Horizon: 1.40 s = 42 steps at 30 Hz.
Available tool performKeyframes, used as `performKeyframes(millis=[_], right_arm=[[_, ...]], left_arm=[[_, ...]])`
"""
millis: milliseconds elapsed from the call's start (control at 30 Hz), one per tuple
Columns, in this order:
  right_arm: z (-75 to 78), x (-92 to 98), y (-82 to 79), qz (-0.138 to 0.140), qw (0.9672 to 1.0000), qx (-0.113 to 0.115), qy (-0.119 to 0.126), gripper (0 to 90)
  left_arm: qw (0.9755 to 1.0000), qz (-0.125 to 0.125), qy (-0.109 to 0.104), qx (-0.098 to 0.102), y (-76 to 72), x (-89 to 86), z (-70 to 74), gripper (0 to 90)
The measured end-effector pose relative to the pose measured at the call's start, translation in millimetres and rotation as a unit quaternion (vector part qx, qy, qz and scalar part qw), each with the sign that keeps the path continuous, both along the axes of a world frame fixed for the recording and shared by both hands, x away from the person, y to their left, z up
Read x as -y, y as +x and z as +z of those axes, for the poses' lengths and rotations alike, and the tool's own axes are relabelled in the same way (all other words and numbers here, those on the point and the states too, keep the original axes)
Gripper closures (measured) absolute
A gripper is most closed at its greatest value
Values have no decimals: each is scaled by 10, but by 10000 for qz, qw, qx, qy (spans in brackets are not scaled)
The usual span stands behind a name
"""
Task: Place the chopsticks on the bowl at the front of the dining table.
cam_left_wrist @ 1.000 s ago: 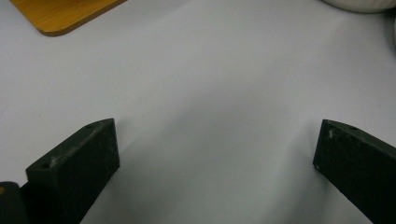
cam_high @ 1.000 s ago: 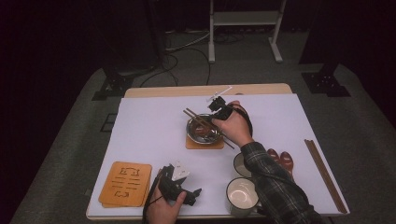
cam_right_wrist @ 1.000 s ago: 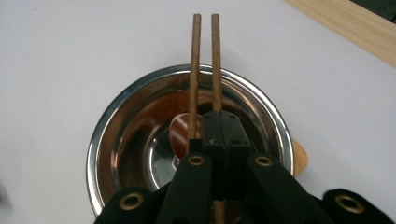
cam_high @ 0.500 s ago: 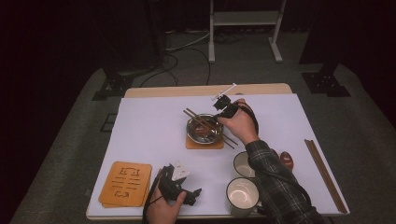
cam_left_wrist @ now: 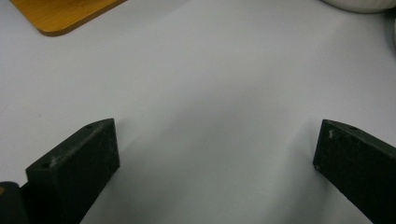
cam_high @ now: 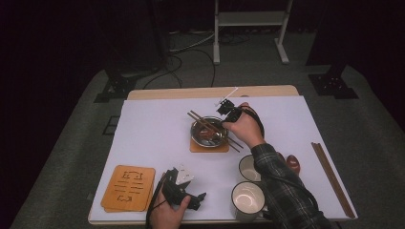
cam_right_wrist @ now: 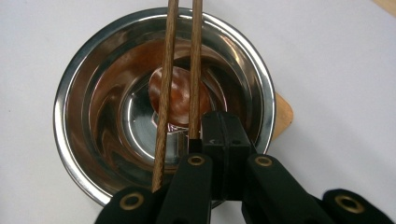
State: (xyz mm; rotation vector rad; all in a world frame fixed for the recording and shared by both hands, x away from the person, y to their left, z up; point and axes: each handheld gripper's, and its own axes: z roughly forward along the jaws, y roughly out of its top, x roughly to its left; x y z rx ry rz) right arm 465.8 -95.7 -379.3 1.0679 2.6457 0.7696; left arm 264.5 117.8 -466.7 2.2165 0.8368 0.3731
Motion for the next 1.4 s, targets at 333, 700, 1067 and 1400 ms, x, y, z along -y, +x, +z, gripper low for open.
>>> performKeyframes(millis=[333, 700, 1067, 1400], right_arm=[[-34, -37, -12, 148, 9996, -245, -86, 899], [-34, -73, -39, 312, 9988, -385, -51, 899], [-35, -128, -70, 475, 9974, -540, 12, 899], [-43, -196, -99, 641, 9960, -624, 46, 900]], left_arm=[[10000, 0, 2, 0, 0, 0, 0, 0], [10000, 1, 0, 2, 0, 0, 0, 0], [10000, 1, 0, 1, 0, 0, 0, 0], [10000, 2, -1, 1, 0, 0, 0, 0]])
